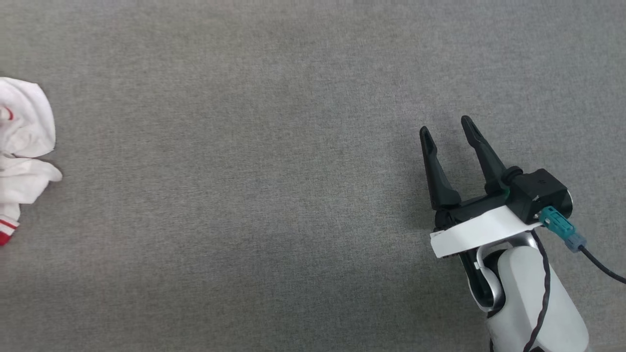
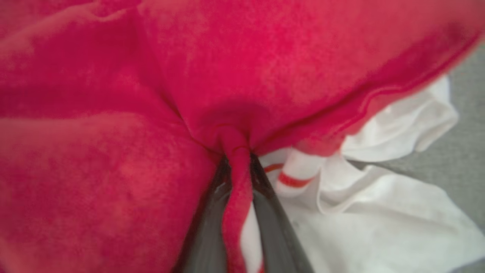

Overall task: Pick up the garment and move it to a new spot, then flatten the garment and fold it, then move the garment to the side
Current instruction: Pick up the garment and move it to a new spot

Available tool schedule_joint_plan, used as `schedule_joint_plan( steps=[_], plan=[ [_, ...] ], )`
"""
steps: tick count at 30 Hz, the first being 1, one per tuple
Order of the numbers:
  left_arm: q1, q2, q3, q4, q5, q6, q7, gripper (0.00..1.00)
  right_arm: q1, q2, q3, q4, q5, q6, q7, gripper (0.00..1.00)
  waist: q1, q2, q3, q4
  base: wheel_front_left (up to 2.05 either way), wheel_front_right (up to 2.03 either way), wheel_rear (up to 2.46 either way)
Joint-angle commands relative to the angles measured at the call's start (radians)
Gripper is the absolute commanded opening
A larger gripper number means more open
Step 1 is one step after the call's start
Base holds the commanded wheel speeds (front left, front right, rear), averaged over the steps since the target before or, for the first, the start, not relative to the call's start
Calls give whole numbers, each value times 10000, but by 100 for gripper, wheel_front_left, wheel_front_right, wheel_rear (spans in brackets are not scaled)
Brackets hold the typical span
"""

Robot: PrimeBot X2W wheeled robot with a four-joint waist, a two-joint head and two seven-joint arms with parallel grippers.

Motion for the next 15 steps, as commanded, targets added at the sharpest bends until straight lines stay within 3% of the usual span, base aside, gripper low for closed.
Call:
schedule_joint_plan(
  steps=[1,10,15],
  plan=[
    [92,-412,-281,53,81,-58,-184,0,44,2,-27,21,18,-3,-50,100,0,0,-235,113,0,0,0],
    [-355,-339,-354,-713,-373,-24,-1661,0,399,0,-275,319,110,-3,-50,100,0,0,-1538,263,0,0,0],
    [-612,-204,-908,-2534,-206,-24,-2085,0,750,-4,-497,392,221,-3,-51,100,0,0,-2139,223,0,0,0]
  ],
)
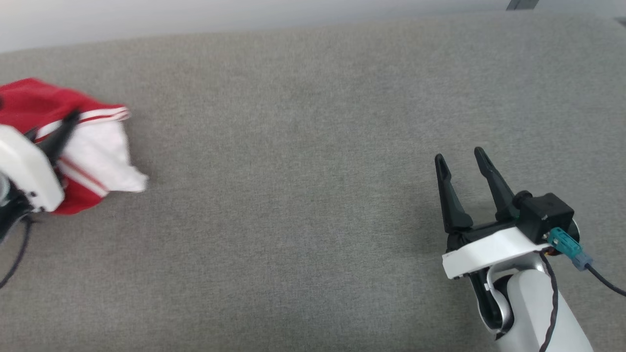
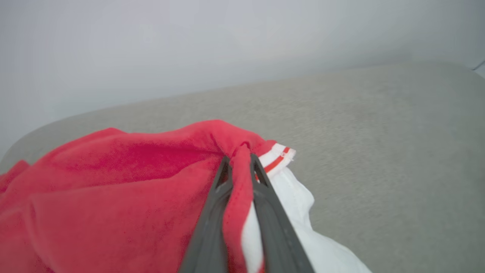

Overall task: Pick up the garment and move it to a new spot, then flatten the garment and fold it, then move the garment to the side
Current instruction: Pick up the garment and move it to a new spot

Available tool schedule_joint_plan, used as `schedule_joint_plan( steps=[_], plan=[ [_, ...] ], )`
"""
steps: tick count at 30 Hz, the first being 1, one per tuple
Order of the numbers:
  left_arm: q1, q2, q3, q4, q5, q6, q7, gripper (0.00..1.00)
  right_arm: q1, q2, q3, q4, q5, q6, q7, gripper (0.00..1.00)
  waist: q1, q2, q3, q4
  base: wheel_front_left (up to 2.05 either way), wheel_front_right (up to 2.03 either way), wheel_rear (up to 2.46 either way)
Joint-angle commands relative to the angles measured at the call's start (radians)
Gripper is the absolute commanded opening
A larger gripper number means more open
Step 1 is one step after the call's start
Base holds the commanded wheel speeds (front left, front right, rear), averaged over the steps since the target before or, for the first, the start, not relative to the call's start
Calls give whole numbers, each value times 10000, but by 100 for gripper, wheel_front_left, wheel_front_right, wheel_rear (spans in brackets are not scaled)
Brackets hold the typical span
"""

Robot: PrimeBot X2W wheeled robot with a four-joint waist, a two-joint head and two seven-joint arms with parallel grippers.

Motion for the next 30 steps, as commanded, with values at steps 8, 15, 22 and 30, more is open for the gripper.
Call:
schedule_joint_plan(
  steps=[8,15,22,30],
  plan=[
    [-1168,-178,-908,-3339,-54,18,402,0,367,-9,28,-120,622,-1,-51,100,0,0,-313,-656,0,0,0],
    [-2881,-2181,-1387,-4187,-437,18,1032,0,261,-7,116,-402,1471,-3,-51,100,0,0,258,-1697,0,0,0],
    [-3427,-3470,-2042,-3361,-478,18,555,0,185,-5,-20,-633,1976,-1,-51,100,0,0,842,-2697,0,0,0],
    [-2657,-2391,-3803,-3172,-561,18,1317,0,446,-10,-173,-714,2370,-1,-51,100,0,0,1084,-3317,0,0,0]
  ],
)
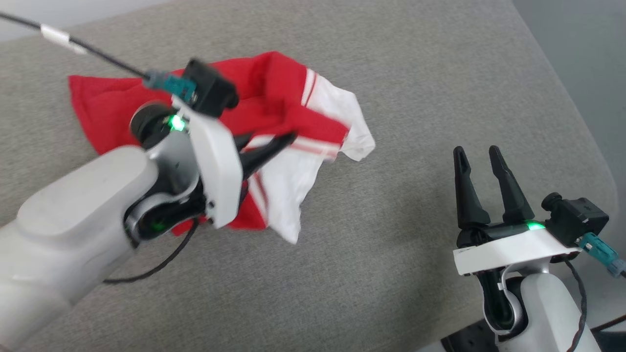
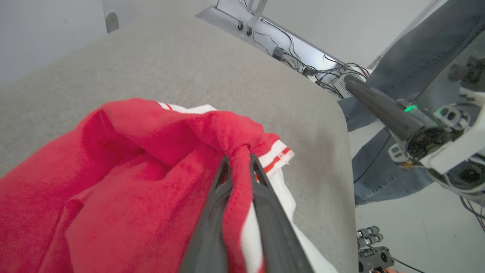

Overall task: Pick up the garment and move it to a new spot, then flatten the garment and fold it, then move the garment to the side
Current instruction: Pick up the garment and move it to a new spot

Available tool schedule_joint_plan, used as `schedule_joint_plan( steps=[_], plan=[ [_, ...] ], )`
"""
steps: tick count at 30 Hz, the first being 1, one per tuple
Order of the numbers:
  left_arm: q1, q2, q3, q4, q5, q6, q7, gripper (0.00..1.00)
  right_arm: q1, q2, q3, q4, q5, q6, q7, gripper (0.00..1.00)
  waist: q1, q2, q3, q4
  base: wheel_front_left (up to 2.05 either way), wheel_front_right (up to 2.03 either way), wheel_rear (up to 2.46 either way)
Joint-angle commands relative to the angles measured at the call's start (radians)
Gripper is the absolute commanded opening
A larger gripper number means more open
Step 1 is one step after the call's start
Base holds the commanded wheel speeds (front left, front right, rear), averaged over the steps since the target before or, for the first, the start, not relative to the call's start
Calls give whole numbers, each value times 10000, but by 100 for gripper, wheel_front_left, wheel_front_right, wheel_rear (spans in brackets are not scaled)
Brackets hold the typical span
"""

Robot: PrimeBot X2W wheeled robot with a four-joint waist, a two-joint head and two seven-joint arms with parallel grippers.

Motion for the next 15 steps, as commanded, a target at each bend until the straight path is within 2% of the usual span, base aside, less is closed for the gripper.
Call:
schedule_joint_plan(
  steps=[1,5,15],
  plan=[
    [210,342,-131,-44,167,18,208,0,58,-3,33,-58,137,1,-51,100,0,0,142,-204,0,0,0],
    [526,731,-282,48,869,18,867,0,58,0,148,-133,366,1,-51,100,0,0,336,-418,0,0,0],
    [1414,1039,-417,802,2181,49,2495,0,-32,0,327,-306,740,1,-51,100,0,0,894,-967,0,0,0]
  ],
)
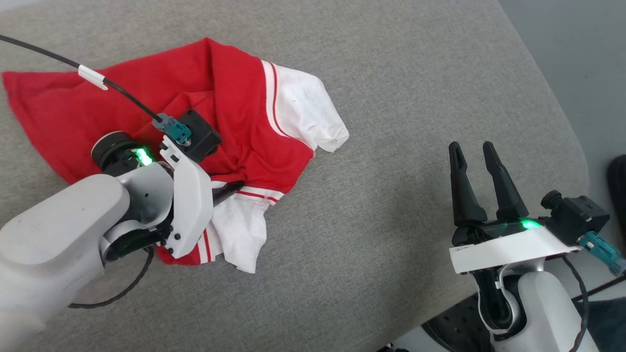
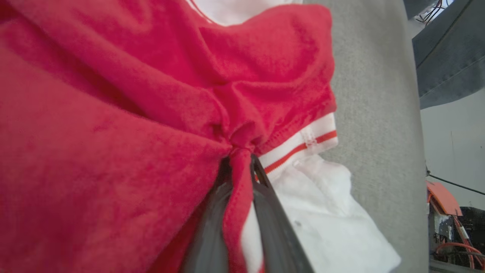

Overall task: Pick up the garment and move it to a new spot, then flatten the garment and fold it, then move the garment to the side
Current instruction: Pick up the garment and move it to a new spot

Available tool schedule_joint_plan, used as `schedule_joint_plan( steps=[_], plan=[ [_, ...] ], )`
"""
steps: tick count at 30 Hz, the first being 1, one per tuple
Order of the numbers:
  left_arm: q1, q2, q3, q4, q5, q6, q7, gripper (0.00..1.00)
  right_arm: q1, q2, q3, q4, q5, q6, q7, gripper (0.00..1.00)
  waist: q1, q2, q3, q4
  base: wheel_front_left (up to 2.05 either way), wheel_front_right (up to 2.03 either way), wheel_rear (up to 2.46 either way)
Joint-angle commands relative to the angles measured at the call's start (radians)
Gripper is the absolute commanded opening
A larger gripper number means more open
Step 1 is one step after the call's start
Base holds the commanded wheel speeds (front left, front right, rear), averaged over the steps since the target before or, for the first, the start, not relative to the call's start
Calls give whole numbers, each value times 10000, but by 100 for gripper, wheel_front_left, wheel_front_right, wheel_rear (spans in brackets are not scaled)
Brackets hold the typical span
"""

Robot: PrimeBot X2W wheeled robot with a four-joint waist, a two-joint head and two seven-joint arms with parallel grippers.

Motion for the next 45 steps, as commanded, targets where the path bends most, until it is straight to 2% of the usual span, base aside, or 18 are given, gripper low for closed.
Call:
schedule_joint_plan(
  steps=[1,5,7,8,9,10,11,16,19,23,27,31,35,38,39,45],
  plan=[
    [570,194,-309,469,215,113,402,0,-12,6,1,-38,57,1,-51,100,0,-1,140,-135,0,0,0],
    [931,272,-409,579,712,145,846,0,61,4,-22,-108,63,1,-51,100,0,-1,249,-182,0,0,0],
    [873,227,-424,614,660,145,673,0,39,4,-76,-113,-19,1,-51,100,0,-1,249,-92,0,0,0],
    [805,186,-422,608,582,145,568,19,21,4,-105,-99,-64,1,-51,100,0,-1,223,-17,0,0,0],
    [667,158,-403,594,550,145,381,47,-10,4,-123,-91,-127,1,-51,100,0,-1,196,76,0,0,0],
    [531,148,-371,582,579,145,207,89,-47,6,-109,-86,-187,1,-51,100,0,-1,162,170,0,0,0],
    [433,123,-345,528,616,145,29,100,-84,4,-124,-69,-277,1,-51,100,0,-1,107,284,0,0,0],
    [3,-75,-181,141,292,139,-1383,100,-170,3,-253,100,-834,1,-51,100,0,-1,-342,1051,0,0,0],
    [-63,-431,-172,-124,-205,73,-2541,100,-165,-2,-425,226,-1306,1,-51,100,0,-1,-700,1631,0,0,0],
    [154,-561,-167,-86,-975,73,-4301,100,-142,1,-604,420,-1924,1,-51,100,0,-1,-1186,2386,0,0,0],
    [791,-745,-54,433,-1667,73,-5958,100,-8,-6,-887,644,-2498,-1,-51,100,0,-1,-1719,3096,0,0,0],
    [1876,-1024,479,1384,-2177,73,-6528,100,143,-2,-1246,852,-2983,1,-51,100,0,-1,-2197,3708,0,0,0],
    [3283,-1546,2511,2328,-1618,73,-6574,100,374,-5,-1671,1004,-3415,1,-51,100,0,-1,-2603,4258,0,0,0],
    [4512,-2029,4294,2750,-590,73,-6575,100,612,0,-1954,1033,-3671,1,-52,100,0,-1,-2869,4584,0,0,0],
    [4512,-2029,4294,2750,-590,73,-6575,100,612,0,-1954,1033,-3671,1,-52,100,0,-1,-2869,4584,0,0,0],
    [6925,-2962,7528,2509,1878,73,-6576,100,1169,-3,-2438,960,-3912,-1,-51,100,0,-1,-3298,4944,0,0,0]
  ],
)
